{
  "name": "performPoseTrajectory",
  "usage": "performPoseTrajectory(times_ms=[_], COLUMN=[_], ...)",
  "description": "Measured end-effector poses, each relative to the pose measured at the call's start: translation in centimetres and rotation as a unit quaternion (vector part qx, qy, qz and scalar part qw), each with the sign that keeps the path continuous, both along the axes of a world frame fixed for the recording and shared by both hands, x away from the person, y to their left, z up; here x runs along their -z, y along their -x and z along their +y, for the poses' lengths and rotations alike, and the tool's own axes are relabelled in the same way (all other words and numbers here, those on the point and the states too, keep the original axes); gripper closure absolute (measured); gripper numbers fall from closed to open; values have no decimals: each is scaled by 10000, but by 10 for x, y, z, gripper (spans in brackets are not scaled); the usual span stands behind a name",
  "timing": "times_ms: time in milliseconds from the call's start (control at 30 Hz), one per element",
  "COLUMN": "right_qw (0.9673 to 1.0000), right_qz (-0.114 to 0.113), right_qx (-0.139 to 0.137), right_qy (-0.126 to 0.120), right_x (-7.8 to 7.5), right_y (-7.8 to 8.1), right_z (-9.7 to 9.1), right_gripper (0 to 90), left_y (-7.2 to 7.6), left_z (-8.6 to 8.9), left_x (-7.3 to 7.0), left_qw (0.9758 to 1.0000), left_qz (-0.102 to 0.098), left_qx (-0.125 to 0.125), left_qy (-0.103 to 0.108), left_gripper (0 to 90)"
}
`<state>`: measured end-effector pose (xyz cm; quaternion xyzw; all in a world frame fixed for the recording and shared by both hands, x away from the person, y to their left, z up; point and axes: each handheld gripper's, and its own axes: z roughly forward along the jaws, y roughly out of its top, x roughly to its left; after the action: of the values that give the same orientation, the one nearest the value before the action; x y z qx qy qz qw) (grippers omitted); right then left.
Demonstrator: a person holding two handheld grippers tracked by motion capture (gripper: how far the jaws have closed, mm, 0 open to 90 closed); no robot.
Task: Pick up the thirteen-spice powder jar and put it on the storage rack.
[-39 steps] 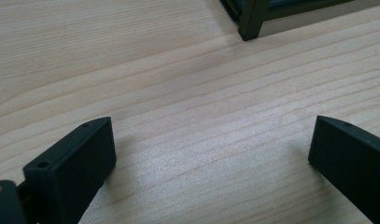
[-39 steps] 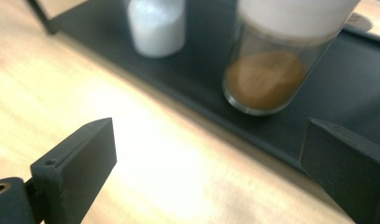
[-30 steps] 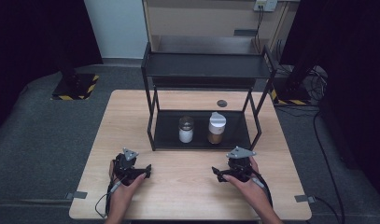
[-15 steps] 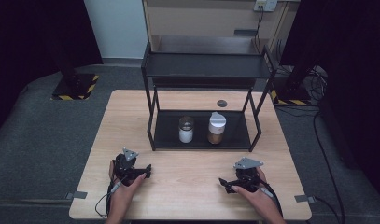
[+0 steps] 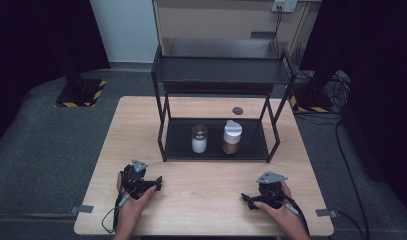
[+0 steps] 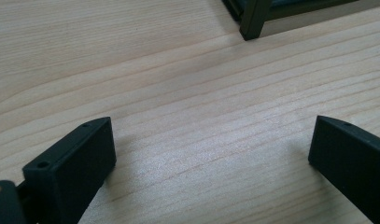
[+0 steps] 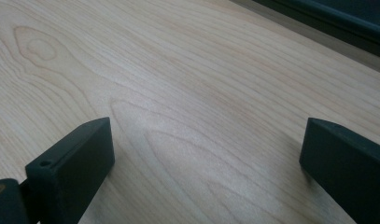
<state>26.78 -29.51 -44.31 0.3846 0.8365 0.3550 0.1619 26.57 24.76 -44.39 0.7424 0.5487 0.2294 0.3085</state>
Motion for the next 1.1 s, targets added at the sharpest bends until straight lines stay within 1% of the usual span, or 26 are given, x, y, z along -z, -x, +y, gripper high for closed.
performPoseTrajectory(times_ms=[300, 533, 700, 1100], right_qw=[9999, 10000, 10000, 10000], right_qz=[27, 43, 43, 35], right_qx=[-116, -87, 6, 8], right_qy=[10, 0, 3, 7], right_x=[0, -1, -1, 0], right_y=[-2, -3, -2, -2], right_z=[-15, -22, -23, -23], right_gripper=[20, 21, 20, 19], left_y=[0, 0, 0, 1], left_z=[0, 0, 0, 0], left_x=[0, 0, 0, 0], left_qw=[10000, 10000, 10000, 10000], left_qz=[0, 0, 1, 4], left_qx=[0, 0, 0, 9], left_qy=[0, -1, 0, 4], left_gripper=[0, 0, 0, 0])
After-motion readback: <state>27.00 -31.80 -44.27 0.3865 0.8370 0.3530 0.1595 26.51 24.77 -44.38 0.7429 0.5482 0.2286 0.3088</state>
